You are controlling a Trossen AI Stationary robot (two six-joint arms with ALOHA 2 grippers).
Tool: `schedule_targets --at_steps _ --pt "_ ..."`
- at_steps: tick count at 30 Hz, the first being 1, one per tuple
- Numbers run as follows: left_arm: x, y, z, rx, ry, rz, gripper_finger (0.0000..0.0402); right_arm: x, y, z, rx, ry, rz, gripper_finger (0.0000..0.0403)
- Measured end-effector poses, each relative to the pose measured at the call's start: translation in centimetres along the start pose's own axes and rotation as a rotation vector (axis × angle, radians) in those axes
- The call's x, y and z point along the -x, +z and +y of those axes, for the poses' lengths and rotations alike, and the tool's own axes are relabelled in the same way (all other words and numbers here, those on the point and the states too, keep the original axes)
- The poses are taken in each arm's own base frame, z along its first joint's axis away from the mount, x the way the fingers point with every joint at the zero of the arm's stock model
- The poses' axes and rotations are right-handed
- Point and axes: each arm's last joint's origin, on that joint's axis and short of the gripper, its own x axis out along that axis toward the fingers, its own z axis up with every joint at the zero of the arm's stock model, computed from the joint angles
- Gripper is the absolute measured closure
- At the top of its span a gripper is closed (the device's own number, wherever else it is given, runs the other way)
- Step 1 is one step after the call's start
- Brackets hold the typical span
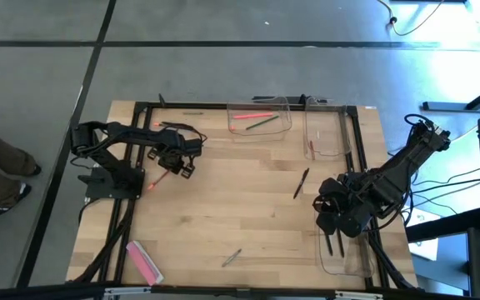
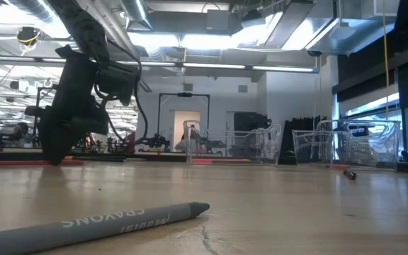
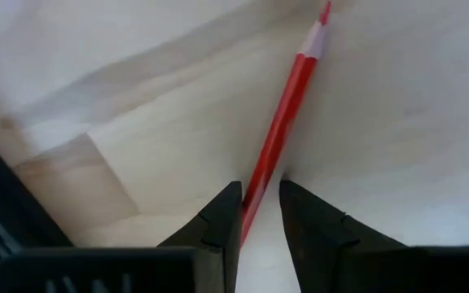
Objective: Sort crayons/erasers/pens/pencils in bins
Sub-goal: Put the red pencil into the top left transparent bin
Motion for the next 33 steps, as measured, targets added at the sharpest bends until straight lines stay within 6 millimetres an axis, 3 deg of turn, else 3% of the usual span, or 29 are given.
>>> schedule_targets --at_steps 11,23,33 --pt "-0.04 -0.08 -0.38 -0.047 -0.074 0.043 0.0324 0.00 0.00 0.00 0.003 0.000 0.000 0.0297" --pt "-0.05 0.01 -0.44 -0.135 -0.064 0.015 0.0395 0.00 0.00 0.00 0.004 0.000 0.000 0.0297" --pt "-0.04 0.01 -0.46 -0.145 -0.061 0.011 0.0399 0.00 0.00 0.00 0.039 0.000 0.000 0.0297"
